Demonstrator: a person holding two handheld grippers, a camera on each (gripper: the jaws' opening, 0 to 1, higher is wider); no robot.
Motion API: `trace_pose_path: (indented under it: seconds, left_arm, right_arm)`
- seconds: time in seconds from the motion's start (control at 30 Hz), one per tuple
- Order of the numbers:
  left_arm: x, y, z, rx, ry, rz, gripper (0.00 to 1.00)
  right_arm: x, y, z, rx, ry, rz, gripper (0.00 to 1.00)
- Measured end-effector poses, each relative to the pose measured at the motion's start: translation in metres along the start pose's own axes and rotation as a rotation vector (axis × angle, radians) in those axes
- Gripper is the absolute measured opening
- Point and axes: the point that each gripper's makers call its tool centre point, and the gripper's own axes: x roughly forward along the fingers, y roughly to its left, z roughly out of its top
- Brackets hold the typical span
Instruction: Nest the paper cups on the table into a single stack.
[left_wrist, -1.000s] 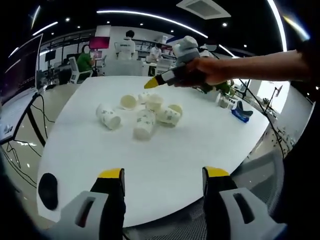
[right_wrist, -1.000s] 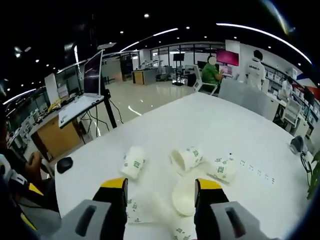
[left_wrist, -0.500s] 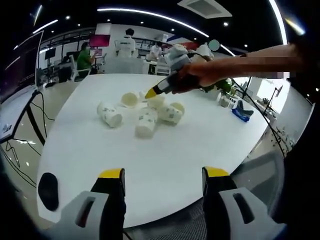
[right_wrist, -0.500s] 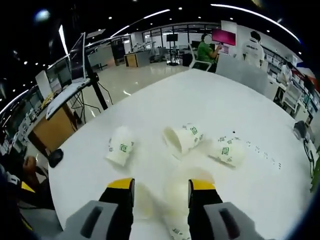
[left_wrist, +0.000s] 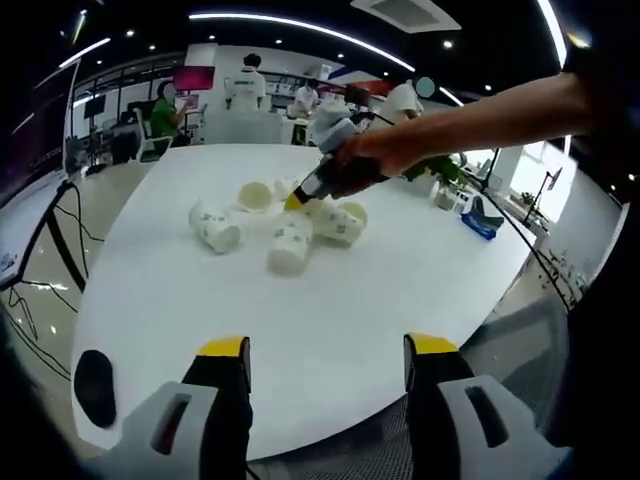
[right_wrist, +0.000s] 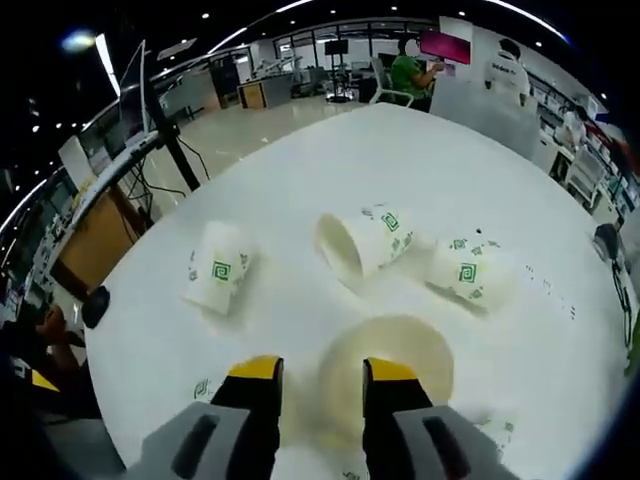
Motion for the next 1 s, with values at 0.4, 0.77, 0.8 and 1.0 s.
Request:
trace_pose_path:
  seconds: [0.4,0.77,0.8,1.0]
  left_arm:
    - [0.001,0.009,-0.007,-0.030,0.013,0.018,0.58]
    - [0.005,0.009,-0.004,-0.027,0.014,0.005,0.58]
    - [0.006,0.009,-0.004,-0.025,0.013,0.004,0.59]
    - [0.007,0.010,0.001,-0.005,0.006,0.002,0.60]
  right_arm:
    - [0.019,-0.015,0.007,-0.038,0.065,-0.052,0.10]
    - [0.013,-0.013,0.005,-0.109,0.087,-0.063,0.01]
    - [0.012,-0.013,0.006,-0.112,0.083,-0.067,0.01]
    - [0.001,-0.008,0.013,-0.107,0.060,-0.066,0.00]
